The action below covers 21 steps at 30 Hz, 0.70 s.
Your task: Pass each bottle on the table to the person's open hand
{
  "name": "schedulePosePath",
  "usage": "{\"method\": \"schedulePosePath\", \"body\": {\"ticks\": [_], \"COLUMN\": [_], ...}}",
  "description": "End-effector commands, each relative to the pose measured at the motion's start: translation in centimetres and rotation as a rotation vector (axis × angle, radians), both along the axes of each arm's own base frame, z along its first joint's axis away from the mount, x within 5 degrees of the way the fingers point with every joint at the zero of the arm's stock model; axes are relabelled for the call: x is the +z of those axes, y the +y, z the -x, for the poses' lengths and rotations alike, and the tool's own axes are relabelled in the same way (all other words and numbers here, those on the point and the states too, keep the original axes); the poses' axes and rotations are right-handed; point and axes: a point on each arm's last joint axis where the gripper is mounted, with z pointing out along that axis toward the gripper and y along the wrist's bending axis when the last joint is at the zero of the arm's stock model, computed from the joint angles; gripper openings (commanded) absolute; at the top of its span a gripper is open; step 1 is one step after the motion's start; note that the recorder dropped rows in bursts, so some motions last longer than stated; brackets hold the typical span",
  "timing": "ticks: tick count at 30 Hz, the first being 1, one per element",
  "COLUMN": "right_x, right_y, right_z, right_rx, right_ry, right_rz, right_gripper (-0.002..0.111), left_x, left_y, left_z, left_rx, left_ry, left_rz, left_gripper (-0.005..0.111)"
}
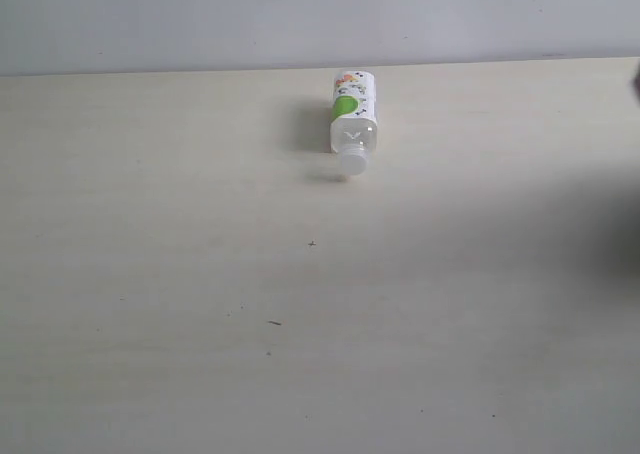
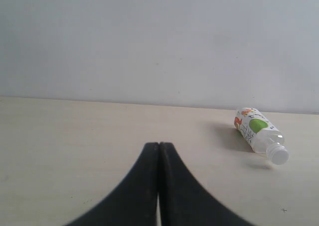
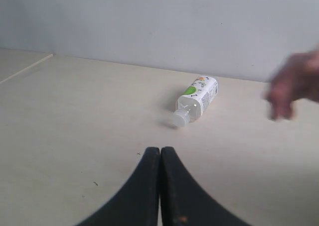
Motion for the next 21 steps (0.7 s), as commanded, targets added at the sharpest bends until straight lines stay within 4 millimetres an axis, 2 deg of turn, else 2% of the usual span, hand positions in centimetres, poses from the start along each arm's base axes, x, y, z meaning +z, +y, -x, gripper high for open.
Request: {"method": "schedulePosePath", "body": {"ticks": [1,19,21], "right_x": [-0.13,-0.13,0.26], "right_y": [-0.01,-0.01,0.15], "right_z": [0.09,0.09,0.08], "right_rx": [0.006,0.006,0.006], "right_ry": [-0.001,-0.001,-0.007], "right_rz": [0.000,0.000,-0.075], "right_gripper": [0.000,0.000,0.000], "left_x": [-0.07,-0.07,-0.07], "left_y": [0.00,0.00,0.00], "left_z": [0.04,0.04,0.04], "left_rx": [0.000,0.000,0.000], "left_ry": [-0.003,-0.003,-0.003], "left_rz": [0.007,0.007,0.007], "left_gripper": [0.000,0.000,0.000]}}
